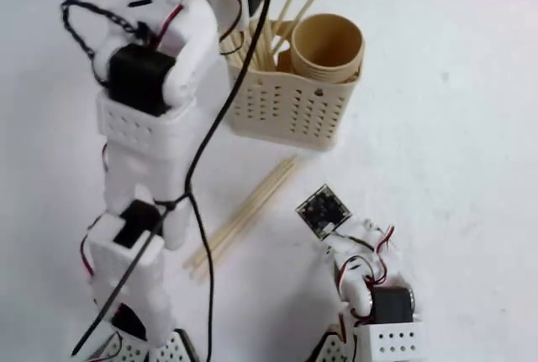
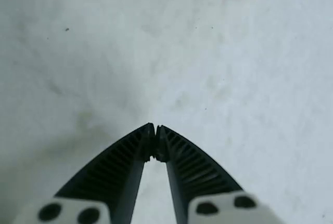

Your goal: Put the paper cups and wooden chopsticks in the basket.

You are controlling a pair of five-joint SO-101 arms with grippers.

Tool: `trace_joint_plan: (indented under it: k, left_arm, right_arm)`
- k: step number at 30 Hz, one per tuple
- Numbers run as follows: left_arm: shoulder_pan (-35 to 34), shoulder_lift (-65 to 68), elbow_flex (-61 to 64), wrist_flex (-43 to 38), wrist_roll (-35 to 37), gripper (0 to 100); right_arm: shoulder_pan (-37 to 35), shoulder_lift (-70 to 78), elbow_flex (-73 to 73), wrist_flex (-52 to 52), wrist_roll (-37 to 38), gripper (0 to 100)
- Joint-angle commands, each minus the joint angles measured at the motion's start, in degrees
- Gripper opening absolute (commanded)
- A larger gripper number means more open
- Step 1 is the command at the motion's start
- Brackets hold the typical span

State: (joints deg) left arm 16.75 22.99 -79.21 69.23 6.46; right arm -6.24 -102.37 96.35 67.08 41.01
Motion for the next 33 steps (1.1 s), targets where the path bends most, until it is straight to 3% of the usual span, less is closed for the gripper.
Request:
trace_joint_plan:
  k: [1, 10, 14, 19, 20, 24, 28, 33]
  left_arm:
    - [0.0, 0.9, -3.0, -0.6, 0.8, 12]
    - [0.0, 0.3, -3.1, 2.1, 0.4, 11]
    - [0.1, -2.6, -3.0, 12.1, 0.4, 11]
    - [0.0, -6.3, -2.9, 33.0, -1.1, 11]
    - [0.0, -6.9, -1.8, 34.1, -3.2, 11]
    - [-2.2, -11.8, 8.3, 33.2, -15.6, 11]
    - [-1.1, -20.3, 25.4, 33.2, -16.7, 10]
    - [5.2, -32.9, 55.5, 32.4, -19.3, 6]
  right_arm:
    - [-0.1, -0.2, 0.5, 0.4, 0.3, 1.9]
    - [-0.1, -0.2, 0.5, 0.4, 0.3, 1.9]
    - [-0.1, -0.2, 0.5, 0.4, 0.3, 1.9]
    - [-0.1, -0.2, 0.5, 0.4, 0.3, 1.9]
    - [-0.1, -0.2, 0.5, 0.4, 0.3, 1.9]
    - [-0.2, -0.2, 0.5, 0.4, 0.3, 1.9]
    - [-0.1, -0.2, 0.5, 0.4, 0.3, 1.9]
    - [-0.2, -0.2, 0.5, 0.4, 0.3, 1.9]
